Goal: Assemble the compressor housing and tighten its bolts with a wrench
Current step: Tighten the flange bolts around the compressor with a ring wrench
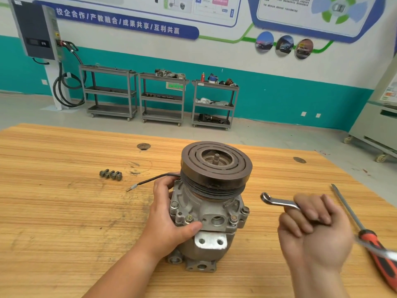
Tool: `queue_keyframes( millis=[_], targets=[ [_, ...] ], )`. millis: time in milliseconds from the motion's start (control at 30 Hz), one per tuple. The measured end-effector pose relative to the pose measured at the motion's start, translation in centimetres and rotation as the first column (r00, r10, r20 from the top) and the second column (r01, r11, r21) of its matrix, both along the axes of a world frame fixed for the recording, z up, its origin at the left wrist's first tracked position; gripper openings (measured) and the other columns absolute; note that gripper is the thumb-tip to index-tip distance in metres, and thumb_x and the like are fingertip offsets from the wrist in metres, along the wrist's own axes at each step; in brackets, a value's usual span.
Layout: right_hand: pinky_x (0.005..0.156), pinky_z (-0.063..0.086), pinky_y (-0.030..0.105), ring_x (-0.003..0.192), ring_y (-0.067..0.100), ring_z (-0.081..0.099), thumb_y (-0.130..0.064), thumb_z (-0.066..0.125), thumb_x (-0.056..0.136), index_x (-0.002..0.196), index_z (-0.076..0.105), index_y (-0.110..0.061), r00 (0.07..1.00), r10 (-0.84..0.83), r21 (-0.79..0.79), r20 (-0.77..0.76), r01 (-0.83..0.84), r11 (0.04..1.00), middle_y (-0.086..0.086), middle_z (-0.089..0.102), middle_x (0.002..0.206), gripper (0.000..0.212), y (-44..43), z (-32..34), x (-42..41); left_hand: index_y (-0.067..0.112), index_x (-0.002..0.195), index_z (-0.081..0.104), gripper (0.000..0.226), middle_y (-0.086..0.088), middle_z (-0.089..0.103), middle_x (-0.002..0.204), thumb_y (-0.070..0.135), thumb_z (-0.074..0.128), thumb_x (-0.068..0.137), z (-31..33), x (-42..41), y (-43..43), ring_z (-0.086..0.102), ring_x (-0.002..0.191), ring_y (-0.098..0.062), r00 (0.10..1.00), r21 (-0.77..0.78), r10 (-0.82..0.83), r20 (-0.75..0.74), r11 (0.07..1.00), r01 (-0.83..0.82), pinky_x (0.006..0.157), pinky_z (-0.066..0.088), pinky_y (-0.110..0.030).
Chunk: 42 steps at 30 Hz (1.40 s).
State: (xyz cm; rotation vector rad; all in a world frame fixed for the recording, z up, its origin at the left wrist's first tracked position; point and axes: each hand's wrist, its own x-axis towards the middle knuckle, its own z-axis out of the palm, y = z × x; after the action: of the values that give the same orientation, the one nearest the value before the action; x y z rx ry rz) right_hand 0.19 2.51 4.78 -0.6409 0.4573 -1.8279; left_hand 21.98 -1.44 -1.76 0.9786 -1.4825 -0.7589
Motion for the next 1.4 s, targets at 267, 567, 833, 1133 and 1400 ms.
queue_keyframes(
  millis=[267, 567, 833, 1133, 1400],
  targets=[
    [0.027, 0.018, 0.011, 0.036, 0.001, 0.012, -0.023, 0.087, 0.046, 0.040, 0.042, -0.022, 0.778, 0.603, 0.180, -0.179, -0.576, 0.797, -0.008, 0.037, 0.041, 0.046, -5.6, 0.9, -0.7, 0.034, 0.125, 0.035, 0.086, -0.012, 0.046, 0.128, 0.049, 0.073, 0.048, 0.0, 0.0, 0.0, 0.055, 0.116, -0.024, 1.000, 0.007, 0.000, -0.010, 1.000, 0.000, 0.094, 0.048, -0.054],
    [0.029, 0.013, 0.012, 0.036, 0.002, 0.013, -0.021, 0.084, 0.053, 0.046, 0.030, -0.027, 0.661, 0.739, 0.208, -0.130, -0.711, 0.672, -0.010, 0.024, 0.044, 0.056, -7.0, 1.0, -1.2, 0.031, 0.125, 0.036, 0.087, -0.015, 0.048, 0.127, 0.047, 0.073, 0.047, -0.2, 0.0, -0.2, 0.054, 0.117, -0.027, 1.000, 0.017, -0.004, -0.014, 1.000, 0.004, 0.095, 0.047, -0.053],
    [0.040, 0.029, 0.013, 0.039, 0.010, 0.035, -0.015, 0.039, 0.086, 0.043, 0.046, -0.024, 0.888, -0.228, -0.178, -0.400, 0.169, 0.969, -0.001, 0.048, 0.053, 0.045, 1.6, -3.3, 2.1, 0.046, 0.121, 0.032, 0.085, -0.011, 0.048, 0.128, 0.052, 0.071, 0.046, -0.2, 0.0, -0.1, 0.053, 0.117, -0.021, 1.000, 0.018, 0.009, 0.022, 1.000, -0.009, 0.096, 0.047, -0.049],
    [0.031, 0.022, 0.013, 0.038, 0.005, 0.015, -0.035, 0.081, 0.048, 0.039, 0.038, -0.024, 0.947, 0.219, -0.033, -0.234, -0.233, 0.972, -0.008, 0.032, 0.045, 0.044, -2.1, 0.8, -1.2, 0.040, 0.123, 0.033, 0.086, -0.011, 0.047, 0.128, 0.051, 0.072, 0.047, 0.0, 0.1, 0.0, 0.053, 0.117, -0.020, 1.000, 0.001, 0.002, 0.022, 1.000, -0.003, 0.096, 0.047, -0.048],
    [0.042, 0.027, 0.021, 0.044, 0.010, 0.024, -0.010, 0.038, 0.094, 0.061, 0.038, -0.014, 0.609, 0.788, 0.121, -0.092, -0.779, 0.615, 0.005, 0.035, 0.060, 0.033, -7.7, 0.8, -1.4, 0.035, 0.123, 0.034, 0.085, -0.009, 0.046, 0.128, 0.049, 0.070, 0.047, 0.2, 0.0, 0.1, 0.054, 0.115, -0.019, 1.000, 0.006, -0.001, 0.030, 1.000, 0.001, 0.094, 0.049, -0.046]
  ],
)
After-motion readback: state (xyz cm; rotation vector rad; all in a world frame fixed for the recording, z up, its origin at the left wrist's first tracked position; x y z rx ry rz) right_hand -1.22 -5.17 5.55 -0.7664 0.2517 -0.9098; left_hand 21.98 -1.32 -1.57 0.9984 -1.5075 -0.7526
